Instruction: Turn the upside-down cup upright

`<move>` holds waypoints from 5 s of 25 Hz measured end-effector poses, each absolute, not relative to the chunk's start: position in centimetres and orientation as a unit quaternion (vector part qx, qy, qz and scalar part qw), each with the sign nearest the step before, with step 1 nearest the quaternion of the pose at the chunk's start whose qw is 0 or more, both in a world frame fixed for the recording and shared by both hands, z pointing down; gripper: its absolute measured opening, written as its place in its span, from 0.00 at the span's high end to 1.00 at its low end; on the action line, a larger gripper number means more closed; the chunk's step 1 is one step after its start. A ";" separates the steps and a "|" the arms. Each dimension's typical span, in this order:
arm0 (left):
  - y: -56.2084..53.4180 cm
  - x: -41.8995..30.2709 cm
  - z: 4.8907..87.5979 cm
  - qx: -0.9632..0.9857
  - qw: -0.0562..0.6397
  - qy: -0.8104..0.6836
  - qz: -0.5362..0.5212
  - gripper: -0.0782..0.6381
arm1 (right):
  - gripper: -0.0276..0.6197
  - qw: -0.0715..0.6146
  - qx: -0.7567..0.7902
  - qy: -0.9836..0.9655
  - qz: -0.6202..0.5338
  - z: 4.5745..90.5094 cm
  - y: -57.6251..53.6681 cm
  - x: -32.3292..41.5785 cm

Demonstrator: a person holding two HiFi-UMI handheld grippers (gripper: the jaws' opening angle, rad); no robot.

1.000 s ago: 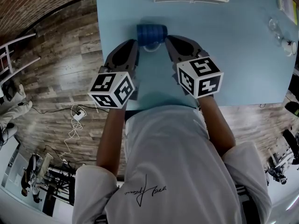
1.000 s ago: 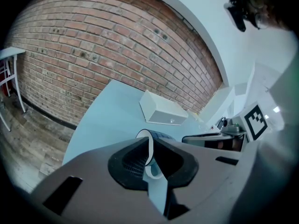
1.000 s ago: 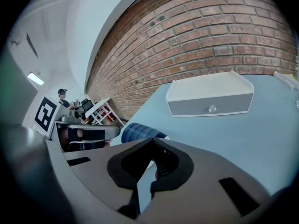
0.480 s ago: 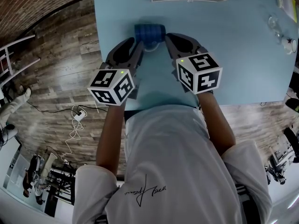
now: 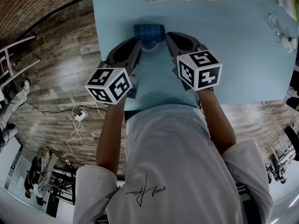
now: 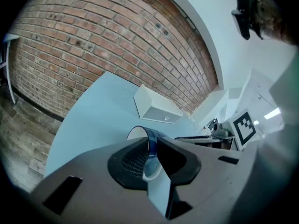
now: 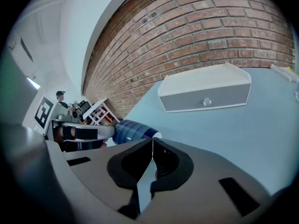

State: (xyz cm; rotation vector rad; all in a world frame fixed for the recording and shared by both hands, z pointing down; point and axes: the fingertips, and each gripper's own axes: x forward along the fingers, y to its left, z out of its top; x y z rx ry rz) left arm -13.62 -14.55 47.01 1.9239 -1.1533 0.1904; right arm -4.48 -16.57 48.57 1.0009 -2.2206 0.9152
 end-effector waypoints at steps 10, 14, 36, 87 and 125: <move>-14.5 -13.6 47.2 0.771 0.454 -0.443 0.053 0.83 | 0.92 0.273 0.370 -0.818 0.345 49.7 -16.6 -4.2; -14.5 -13.2 47.2 0.772 0.472 -0.423 0.039 0.84 | 0.92 0.270 0.369 -0.817 0.351 50.0 -16.8 -4.0; -11.6 -11.8 46.1 0.794 0.463 -0.389 0.062 0.86 | 0.92 0.273 0.355 -0.818 0.362 50.6 -14.2 -3.7; -9.1 -7.8 45.0 0.810 0.424 -0.381 0.137 0.87 | 0.92 0.248 0.348 -0.818 0.385 51.0 -11.1 -2.2; -10.1 -2.6 45.0 0.823 0.416 -0.349 0.165 0.86 | 0.92 0.220 0.345 -0.810 0.419 51.4 -10.9 -0.6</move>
